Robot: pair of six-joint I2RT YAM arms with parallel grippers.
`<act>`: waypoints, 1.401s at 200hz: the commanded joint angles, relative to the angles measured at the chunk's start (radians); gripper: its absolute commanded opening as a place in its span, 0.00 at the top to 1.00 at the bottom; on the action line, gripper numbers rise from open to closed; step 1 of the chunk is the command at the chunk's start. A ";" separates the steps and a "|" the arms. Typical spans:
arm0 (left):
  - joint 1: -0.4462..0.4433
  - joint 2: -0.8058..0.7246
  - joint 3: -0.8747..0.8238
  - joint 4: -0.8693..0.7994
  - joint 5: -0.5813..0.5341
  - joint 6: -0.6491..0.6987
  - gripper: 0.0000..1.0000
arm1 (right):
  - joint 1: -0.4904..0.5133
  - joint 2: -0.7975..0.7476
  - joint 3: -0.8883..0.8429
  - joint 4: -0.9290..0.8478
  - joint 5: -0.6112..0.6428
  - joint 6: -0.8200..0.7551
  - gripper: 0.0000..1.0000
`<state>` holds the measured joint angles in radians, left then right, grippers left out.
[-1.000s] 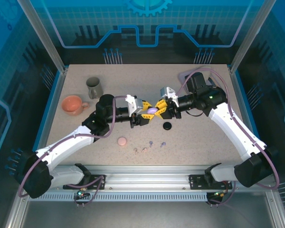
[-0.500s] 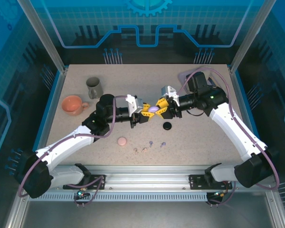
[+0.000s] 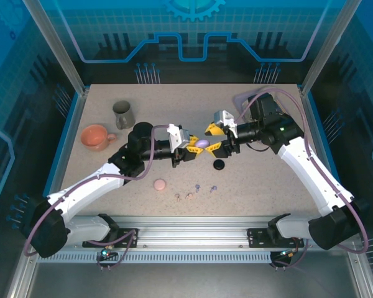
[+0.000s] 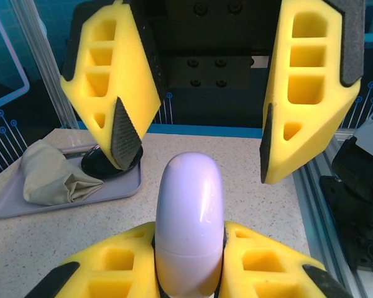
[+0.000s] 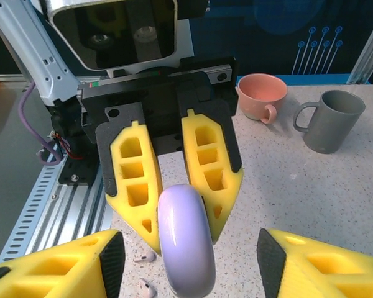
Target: Insert the wireless bluetooth earbuds into the charging case
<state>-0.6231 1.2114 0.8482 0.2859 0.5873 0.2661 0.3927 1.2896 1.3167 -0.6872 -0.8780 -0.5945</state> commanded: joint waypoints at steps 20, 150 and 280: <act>-0.012 0.005 0.037 -0.014 0.002 0.028 0.94 | 0.015 0.023 0.021 0.012 0.028 0.012 0.38; -0.015 -0.002 0.034 -0.035 0.001 0.040 0.95 | -0.011 0.033 0.056 0.061 0.095 0.076 0.40; -0.023 -0.013 0.027 -0.027 0.001 0.044 0.95 | -0.025 0.057 0.083 0.055 0.153 0.101 0.40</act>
<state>-0.6353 1.2114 0.8505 0.2401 0.5610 0.2890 0.3851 1.3403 1.3758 -0.6361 -0.7395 -0.5037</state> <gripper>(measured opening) 0.209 0.603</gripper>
